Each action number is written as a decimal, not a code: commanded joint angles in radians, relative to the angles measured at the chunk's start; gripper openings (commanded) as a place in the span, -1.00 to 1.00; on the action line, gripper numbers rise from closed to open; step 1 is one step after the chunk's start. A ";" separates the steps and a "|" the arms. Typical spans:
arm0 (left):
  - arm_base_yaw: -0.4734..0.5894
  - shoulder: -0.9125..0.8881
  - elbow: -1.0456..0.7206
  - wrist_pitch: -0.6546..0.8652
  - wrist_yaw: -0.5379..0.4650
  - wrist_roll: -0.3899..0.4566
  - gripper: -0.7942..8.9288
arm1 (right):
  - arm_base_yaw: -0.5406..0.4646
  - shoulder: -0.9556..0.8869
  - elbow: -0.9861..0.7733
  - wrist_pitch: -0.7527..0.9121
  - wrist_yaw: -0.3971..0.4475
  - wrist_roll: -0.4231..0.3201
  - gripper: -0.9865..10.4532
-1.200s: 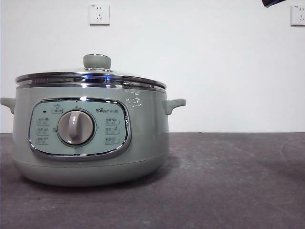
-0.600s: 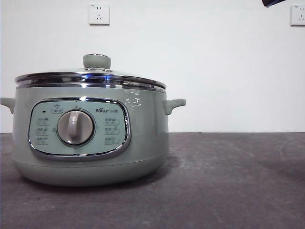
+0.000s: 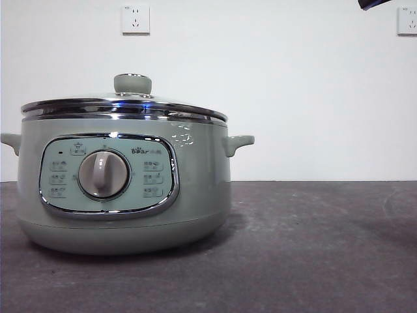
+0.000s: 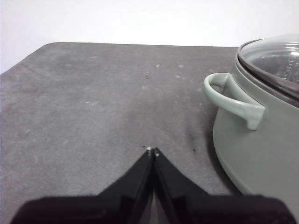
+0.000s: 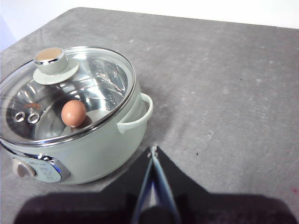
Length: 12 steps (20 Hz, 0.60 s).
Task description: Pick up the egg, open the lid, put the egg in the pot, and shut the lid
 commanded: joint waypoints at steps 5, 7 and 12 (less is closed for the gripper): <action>0.004 -0.003 -0.016 0.006 -0.002 0.002 -0.84 | 0.001 -0.002 -0.010 0.005 0.003 0.010 -0.82; 0.004 -0.003 -0.016 0.006 -0.002 0.002 -0.84 | 0.001 -0.002 -0.010 0.005 0.003 0.010 -0.83; 0.004 -0.003 -0.016 0.006 -0.002 0.002 -0.84 | -0.050 -0.084 -0.012 -0.024 -0.007 -0.057 -0.82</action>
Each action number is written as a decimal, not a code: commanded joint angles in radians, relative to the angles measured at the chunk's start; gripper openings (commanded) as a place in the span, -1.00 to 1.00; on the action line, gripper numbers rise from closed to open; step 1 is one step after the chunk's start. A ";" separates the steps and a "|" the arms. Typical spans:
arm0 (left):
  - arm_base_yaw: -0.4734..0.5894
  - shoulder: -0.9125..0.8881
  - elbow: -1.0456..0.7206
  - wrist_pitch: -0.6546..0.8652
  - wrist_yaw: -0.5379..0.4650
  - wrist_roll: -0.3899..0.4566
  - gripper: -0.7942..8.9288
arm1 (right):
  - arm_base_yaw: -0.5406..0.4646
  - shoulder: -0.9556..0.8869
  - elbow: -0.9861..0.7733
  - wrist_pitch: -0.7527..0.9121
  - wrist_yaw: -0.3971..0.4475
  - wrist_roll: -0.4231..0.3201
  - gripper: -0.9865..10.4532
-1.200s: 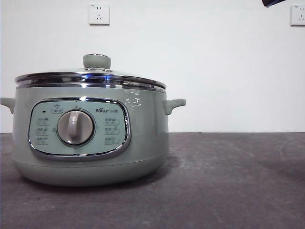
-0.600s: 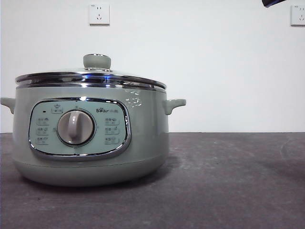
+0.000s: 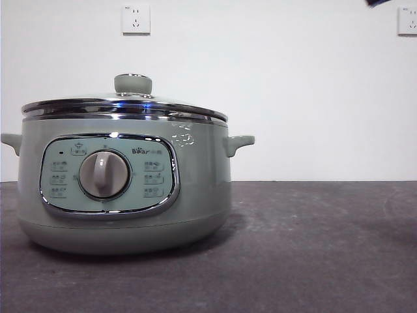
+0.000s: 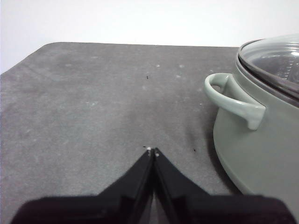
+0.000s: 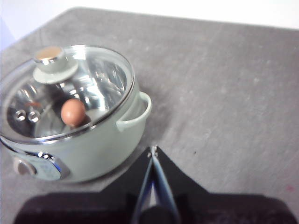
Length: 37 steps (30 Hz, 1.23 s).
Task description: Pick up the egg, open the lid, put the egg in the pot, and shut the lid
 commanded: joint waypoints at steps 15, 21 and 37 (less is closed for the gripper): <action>0.003 -0.003 -0.016 0.006 -0.001 0.002 -0.84 | -0.551 -0.539 -0.538 0.283 -0.347 -0.085 -0.82; 0.003 -0.003 -0.016 0.006 -0.001 0.002 -0.84 | -0.556 -0.610 -0.644 0.291 -0.344 -0.085 -0.82; 0.003 -0.003 -0.016 0.006 -0.001 0.002 -0.84 | -0.555 -0.610 -0.738 0.362 -0.340 -0.058 -0.83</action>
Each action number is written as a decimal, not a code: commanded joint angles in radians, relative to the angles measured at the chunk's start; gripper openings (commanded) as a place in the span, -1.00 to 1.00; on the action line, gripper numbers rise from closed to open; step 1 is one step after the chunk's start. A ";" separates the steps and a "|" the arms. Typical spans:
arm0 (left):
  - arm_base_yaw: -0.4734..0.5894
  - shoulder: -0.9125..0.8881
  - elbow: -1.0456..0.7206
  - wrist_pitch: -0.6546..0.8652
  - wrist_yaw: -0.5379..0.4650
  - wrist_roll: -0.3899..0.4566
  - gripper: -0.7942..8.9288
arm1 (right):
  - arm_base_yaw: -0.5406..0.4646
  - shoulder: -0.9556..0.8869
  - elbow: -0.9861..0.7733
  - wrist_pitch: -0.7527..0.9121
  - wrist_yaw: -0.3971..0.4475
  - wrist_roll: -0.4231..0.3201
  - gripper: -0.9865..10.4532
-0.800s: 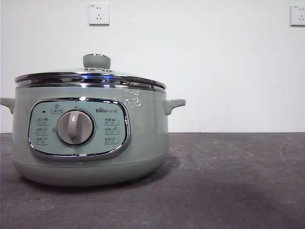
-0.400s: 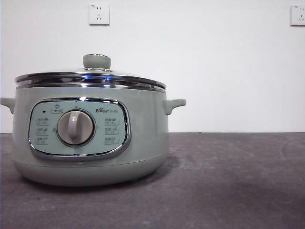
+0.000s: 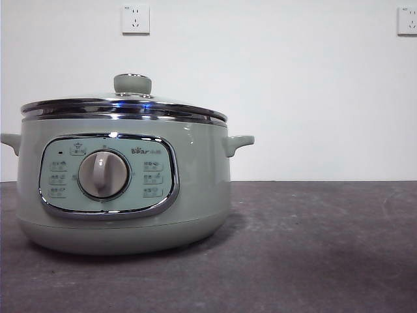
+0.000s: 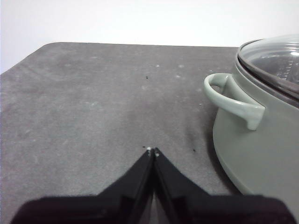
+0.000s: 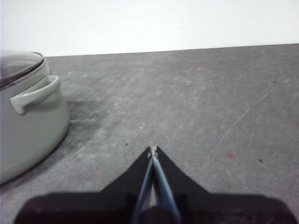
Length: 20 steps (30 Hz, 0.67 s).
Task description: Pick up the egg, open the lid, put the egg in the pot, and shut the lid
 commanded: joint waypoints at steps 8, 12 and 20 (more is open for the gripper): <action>0.003 -0.003 -0.016 0.006 -0.001 0.002 -0.84 | 0.000 -0.002 -0.008 -0.025 0.003 0.010 -0.82; 0.003 -0.003 -0.016 0.006 -0.001 0.002 -0.84 | 0.000 -0.002 -0.008 -0.024 0.003 0.010 -0.82; 0.003 -0.003 -0.016 0.006 -0.001 0.002 -0.84 | 0.000 -0.002 -0.008 -0.024 0.003 0.010 -0.82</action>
